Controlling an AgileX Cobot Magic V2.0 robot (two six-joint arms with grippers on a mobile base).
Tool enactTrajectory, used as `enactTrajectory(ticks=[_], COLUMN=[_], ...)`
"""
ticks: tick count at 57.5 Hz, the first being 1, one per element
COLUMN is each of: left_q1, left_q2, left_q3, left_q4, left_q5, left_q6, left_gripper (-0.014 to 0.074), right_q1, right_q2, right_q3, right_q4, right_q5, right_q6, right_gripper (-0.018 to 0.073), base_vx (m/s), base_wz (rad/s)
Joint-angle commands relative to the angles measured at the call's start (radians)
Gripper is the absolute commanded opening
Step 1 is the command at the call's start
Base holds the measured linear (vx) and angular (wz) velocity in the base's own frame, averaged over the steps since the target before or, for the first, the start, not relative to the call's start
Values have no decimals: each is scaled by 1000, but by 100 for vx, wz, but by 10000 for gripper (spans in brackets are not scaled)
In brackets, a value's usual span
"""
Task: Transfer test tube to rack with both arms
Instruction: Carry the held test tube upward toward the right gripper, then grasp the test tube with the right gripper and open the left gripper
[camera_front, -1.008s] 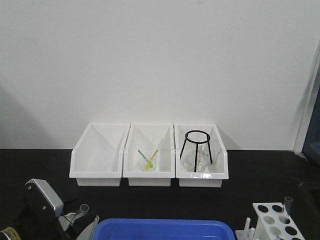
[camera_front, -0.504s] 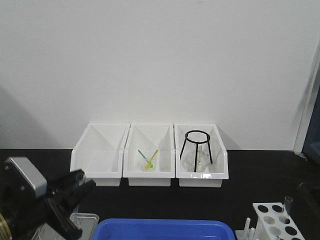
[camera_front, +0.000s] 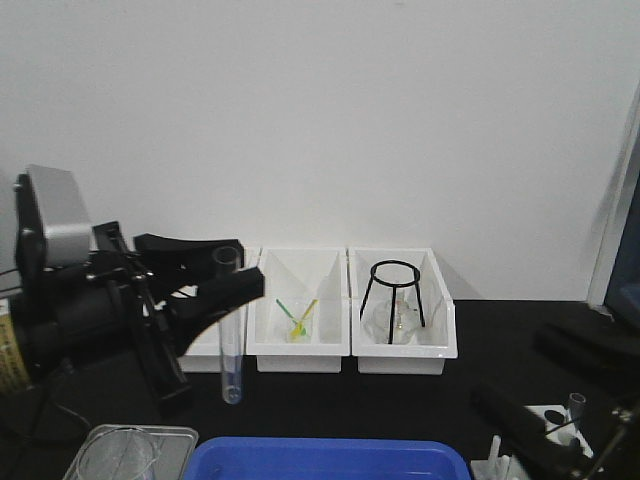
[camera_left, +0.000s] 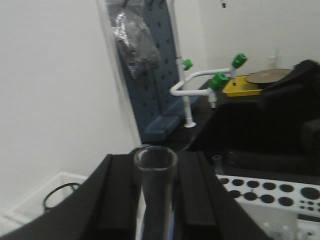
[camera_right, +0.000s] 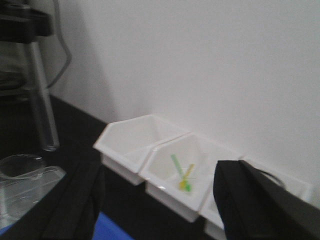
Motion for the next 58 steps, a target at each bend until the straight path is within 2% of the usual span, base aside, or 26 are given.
enactTrajectory(ticks=[1,7,10,14,22,37,47,58], left_q1=[-69,-158,-190,-219,-256,-306,-306,-306], left_q2=[9,57,74,91,109,129,130,130], left_q3=[-54,-71,-71,-71,-71,-71,-71,-71], left_q4=[-51,-86,-128,-138,-138,-138,-138,-138], left_q5=[-42,-34,-31,-28,-28,-16,11,14], left_q6=[-20,-21,-20,-18,-17,-20,-20,-20], left_gripper=[1,1,1,1,1,1,1,4], right_q1=[69,156,202,229,233,233,233,233], right_q2=[50,120,155,185,222,246,246,246], right_q3=[-60,-90,-102,-107,-107,-107,-107,-107], right_q4=[6,22,71,143,218,232,236,235], right_q5=[-72,-44,-44,-46,-75,-101,-129,-157], right_q6=[31,31,31,10,-41,-58,-58,-58], right_gripper=[509,509,509,509,509,487,362,116], base_vx=[0,0,0,0,0,0,0,0], base_wz=[0,0,0,0,0,0,0,0])
